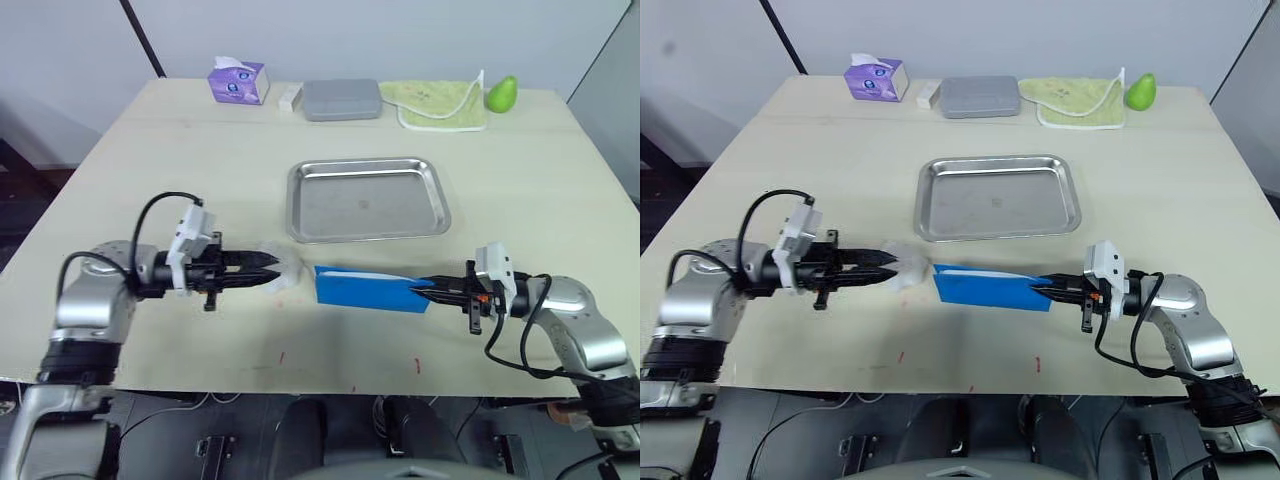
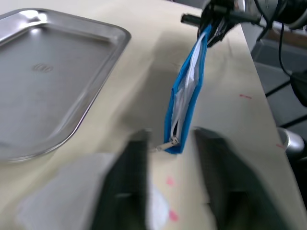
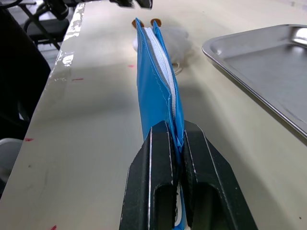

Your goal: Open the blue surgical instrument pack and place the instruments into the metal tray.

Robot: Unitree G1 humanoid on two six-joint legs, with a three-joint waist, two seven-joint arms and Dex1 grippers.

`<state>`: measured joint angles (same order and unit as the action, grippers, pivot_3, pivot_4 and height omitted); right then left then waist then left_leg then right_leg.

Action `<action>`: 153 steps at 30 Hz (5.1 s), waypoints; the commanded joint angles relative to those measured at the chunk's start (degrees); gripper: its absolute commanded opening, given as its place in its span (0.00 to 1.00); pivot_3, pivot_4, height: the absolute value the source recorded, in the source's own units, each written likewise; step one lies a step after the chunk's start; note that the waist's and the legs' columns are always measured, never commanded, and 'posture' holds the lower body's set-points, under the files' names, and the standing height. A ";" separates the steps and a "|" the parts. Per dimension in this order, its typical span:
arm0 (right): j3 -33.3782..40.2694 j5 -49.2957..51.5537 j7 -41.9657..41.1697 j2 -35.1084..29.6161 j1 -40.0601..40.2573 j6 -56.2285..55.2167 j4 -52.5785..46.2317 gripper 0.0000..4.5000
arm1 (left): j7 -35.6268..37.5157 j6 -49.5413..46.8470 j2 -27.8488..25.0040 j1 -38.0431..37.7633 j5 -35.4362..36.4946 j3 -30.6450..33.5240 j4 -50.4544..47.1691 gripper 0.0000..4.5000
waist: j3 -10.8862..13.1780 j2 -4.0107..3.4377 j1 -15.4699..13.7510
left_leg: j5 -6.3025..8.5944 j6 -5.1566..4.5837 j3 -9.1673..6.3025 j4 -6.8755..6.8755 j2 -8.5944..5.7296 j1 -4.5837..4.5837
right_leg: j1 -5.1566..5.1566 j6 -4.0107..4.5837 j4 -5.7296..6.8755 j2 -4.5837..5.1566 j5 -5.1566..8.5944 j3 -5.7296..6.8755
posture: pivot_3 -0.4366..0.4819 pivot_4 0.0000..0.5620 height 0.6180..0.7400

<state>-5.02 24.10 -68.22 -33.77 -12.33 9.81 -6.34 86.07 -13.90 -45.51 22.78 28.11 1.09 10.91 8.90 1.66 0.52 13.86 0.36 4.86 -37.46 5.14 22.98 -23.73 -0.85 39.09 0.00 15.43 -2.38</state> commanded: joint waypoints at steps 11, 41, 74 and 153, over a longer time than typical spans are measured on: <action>-1.29 -0.96 0.05 -0.65 -0.83 0.17 -1.50 0.00 | 1.87 4.51 4.66 5.88 -3.83 -3.90 2.97 0.27 | 0.00 0.00 0.30 | 0.00 0.00 -0.03 0.00 0.00 -0.02 | 0.01 0.00 0.03 -0.04 0.00 -0.02 | 0.48 0.27 1.00; -1.88 -2.12 -0.21 -0.66 -2.05 0.13 -0.93 0.00 | 1.79 8.09 10.65 7.50 -6.17 -7.39 5.14 0.27 | 0.00 0.00 0.33 | 0.00 0.00 -0.05 -0.03 0.00 -0.08 | 0.06 0.00 0.09 -0.06 0.00 -0.02 | 0.48 0.27 1.00; 18.37 24.09 6.14 -14.23 3.59 31.95 -18.35 0.34 | 0.67 9.14 11.51 6.08 -6.01 -7.04 5.98 0.00 | -0.01 0.01 0.25 | 0.00 0.00 -0.15 -0.02 -0.02 -0.06 | 0.11 -0.02 0.04 -0.03 0.00 0.02 | 0.48 0.27 1.00; -11.87 -4.25 6.11 -12.38 7.81 21.40 -16.59 0.00 | -15.79 8.21 15.36 9.35 -22.34 -12.68 12.92 0.11 | -0.55 -0.25 0.19 | -0.01 -0.01 -0.49 -0.10 -0.12 -0.14 | 0.36 -0.06 -0.02 -0.12 0.04 0.08 | 0.48 0.27 1.00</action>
<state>-16.99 20.46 -61.99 -45.79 -5.30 31.64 -23.62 70.19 -4.12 -29.12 33.49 5.88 -11.76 23.98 8.35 1.41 0.71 13.85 0.34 4.37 -37.56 5.02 22.85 -23.37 -0.91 39.07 -0.12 15.47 -2.30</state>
